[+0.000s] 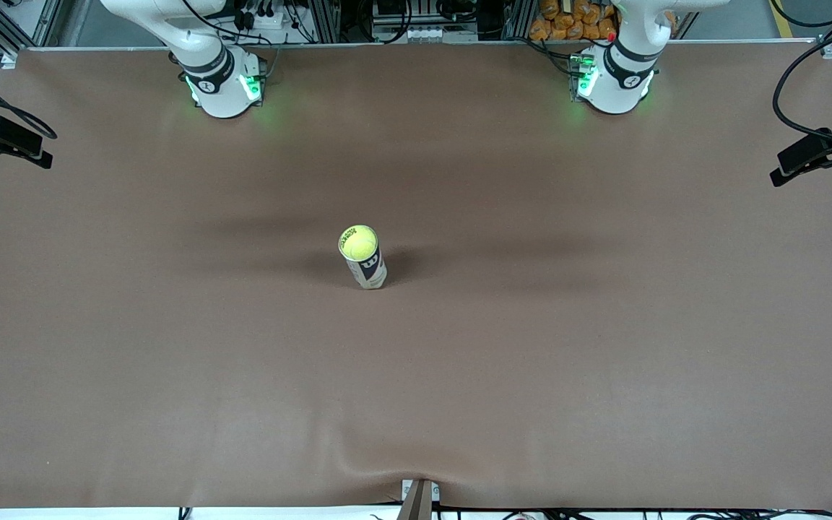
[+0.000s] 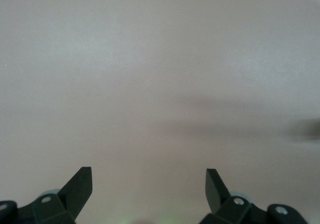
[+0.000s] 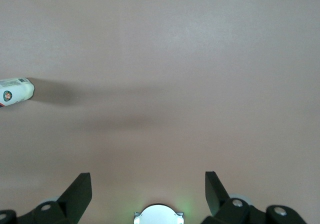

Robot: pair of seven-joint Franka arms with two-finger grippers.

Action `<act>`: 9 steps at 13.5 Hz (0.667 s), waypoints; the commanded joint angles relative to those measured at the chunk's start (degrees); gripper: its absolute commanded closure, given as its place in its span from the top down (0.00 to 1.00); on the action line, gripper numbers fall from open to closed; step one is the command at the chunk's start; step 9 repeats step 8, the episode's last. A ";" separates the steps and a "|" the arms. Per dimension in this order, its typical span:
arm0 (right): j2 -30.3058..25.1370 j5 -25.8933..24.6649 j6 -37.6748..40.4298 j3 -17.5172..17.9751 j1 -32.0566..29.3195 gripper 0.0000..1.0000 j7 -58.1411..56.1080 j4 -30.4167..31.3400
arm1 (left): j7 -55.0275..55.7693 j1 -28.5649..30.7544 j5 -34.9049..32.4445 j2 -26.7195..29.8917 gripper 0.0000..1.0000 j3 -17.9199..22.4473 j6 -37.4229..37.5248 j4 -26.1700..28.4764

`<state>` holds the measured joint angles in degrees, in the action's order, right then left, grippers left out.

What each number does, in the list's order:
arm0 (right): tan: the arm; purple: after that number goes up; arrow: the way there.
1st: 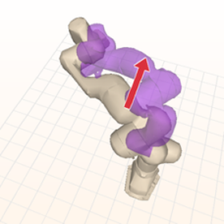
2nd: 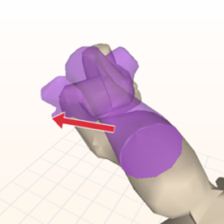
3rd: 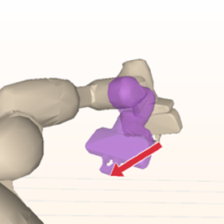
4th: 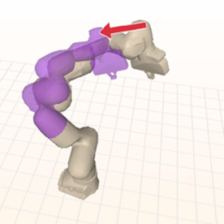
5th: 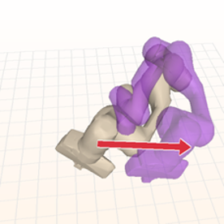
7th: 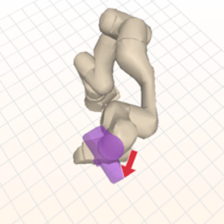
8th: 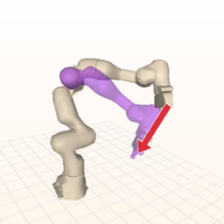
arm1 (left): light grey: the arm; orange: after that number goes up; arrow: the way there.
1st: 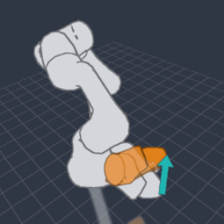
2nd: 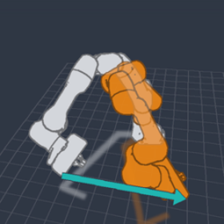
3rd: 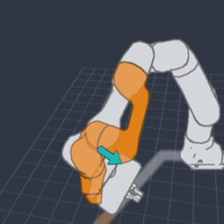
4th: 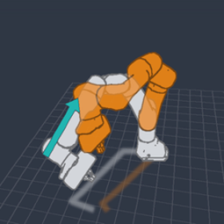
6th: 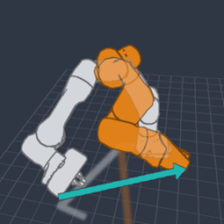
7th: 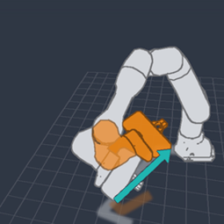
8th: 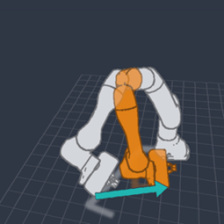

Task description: Insert tennis ball vertically with right arm

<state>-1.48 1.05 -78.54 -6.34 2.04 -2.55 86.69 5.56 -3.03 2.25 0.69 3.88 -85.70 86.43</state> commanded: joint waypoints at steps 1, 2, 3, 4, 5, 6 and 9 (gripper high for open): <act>-1.59 -0.08 0.14 1.33 -1.51 1.00 0.45 1.29 | 0.50 0.39 -0.66 -0.16 1.00 -0.45 -0.26 -0.74; -1.59 -0.08 0.14 1.33 -1.69 1.00 0.45 1.29 | 0.50 0.39 -0.58 -0.16 1.00 -0.45 -0.26 -0.74; -1.59 -0.08 0.06 1.33 -1.86 1.00 0.45 1.29 | 0.59 0.39 -0.66 -0.33 1.00 -0.54 -0.26 -0.74; -1.50 -0.08 0.06 1.33 -1.86 1.00 0.45 1.29 | 0.50 0.48 -0.58 -0.34 1.00 -0.45 -0.26 -0.74; -1.50 -0.08 0.06 1.33 -1.86 1.00 0.45 1.29 | 0.50 0.57 -0.66 -0.34 1.00 -0.45 -0.26 -0.74; -1.50 -0.08 -0.03 1.33 -1.86 1.00 0.45 1.29 | 0.50 0.57 -0.75 -0.34 1.00 -0.45 -0.26 -0.74; -1.50 -0.08 -0.38 1.33 -1.86 1.00 0.45 1.29 | 0.76 0.57 -0.66 -0.34 1.00 -0.45 -0.26 -0.74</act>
